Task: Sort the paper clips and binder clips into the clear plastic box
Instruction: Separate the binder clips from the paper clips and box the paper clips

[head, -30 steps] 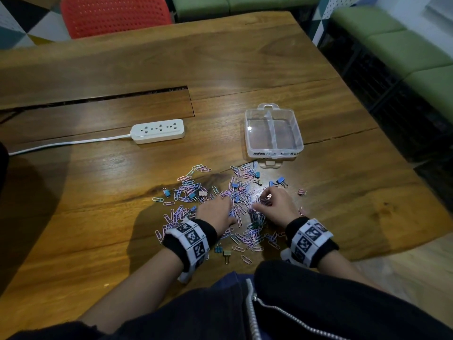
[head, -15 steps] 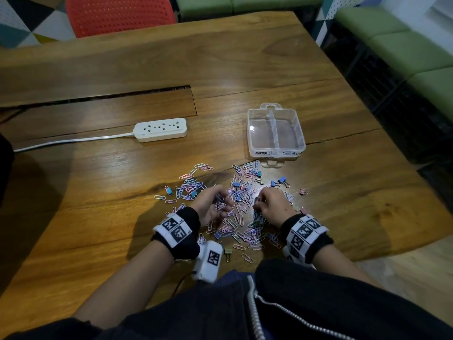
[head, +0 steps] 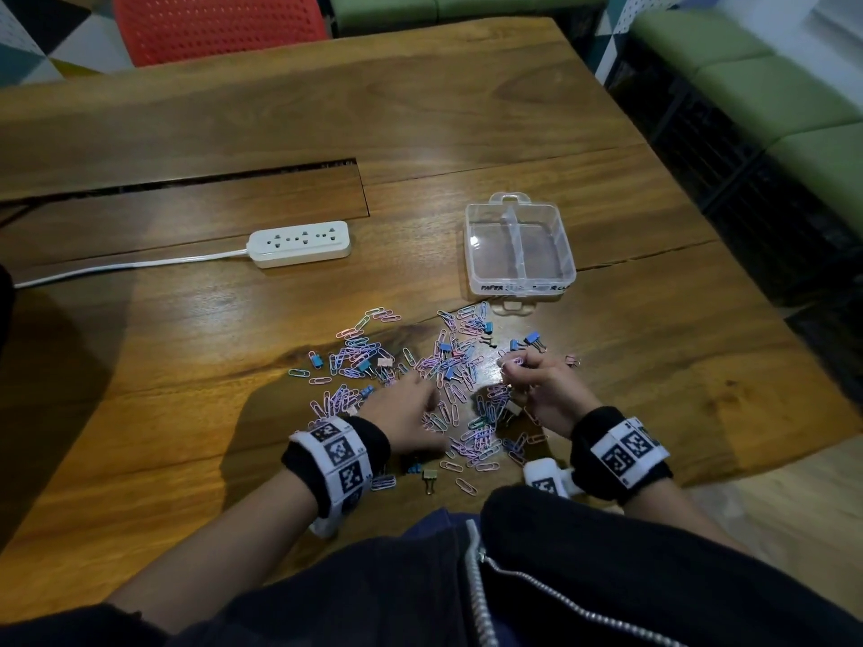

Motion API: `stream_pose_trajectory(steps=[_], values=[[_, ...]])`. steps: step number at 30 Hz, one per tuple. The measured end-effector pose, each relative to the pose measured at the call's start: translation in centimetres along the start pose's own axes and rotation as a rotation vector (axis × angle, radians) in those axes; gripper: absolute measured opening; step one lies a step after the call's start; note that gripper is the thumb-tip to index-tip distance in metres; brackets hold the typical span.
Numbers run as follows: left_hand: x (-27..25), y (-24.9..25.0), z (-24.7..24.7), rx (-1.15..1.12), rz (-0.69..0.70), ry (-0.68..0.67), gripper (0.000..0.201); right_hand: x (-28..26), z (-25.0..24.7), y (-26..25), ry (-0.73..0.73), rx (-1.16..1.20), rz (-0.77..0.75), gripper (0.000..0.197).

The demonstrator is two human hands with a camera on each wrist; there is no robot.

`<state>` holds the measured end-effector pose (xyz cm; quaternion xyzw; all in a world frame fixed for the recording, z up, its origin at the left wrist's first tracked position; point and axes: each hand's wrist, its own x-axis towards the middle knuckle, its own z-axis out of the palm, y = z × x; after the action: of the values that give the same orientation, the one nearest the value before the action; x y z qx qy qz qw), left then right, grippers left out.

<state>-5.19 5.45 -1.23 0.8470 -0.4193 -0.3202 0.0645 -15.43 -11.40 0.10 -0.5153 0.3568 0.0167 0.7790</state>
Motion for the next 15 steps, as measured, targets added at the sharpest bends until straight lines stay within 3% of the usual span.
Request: stream_pose_trajectory(steps=[2,4,7,10,12,15], values=[[0.1,0.1,0.4,0.113,0.03,0.044,0.061,-0.1,0.1,0.4,-0.047,0.095,0.044,0.018],[0.2,0.1,0.5,0.112,0.054,0.098,0.05,-0.2,0.1,0.9,-0.103,0.245,0.117,0.012],[0.3,0.1,0.6,0.107,0.068,0.102,0.036,-0.4,0.3,1.2,-0.124,0.287,0.166,0.019],[0.3,0.1,0.6,0.142,0.08,0.098,0.035,-0.5,0.8,1.1,-0.064,0.026,0.133,0.023],[0.4,-0.1,0.5,0.142,0.074,0.103,0.034,-0.7,1.2,1.4,-0.031,-0.272,0.062,0.021],[0.7,-0.8,0.1,-0.106,0.025,0.106,0.027,-0.9,1.6,2.3,0.033,-0.849,-0.15,0.026]])
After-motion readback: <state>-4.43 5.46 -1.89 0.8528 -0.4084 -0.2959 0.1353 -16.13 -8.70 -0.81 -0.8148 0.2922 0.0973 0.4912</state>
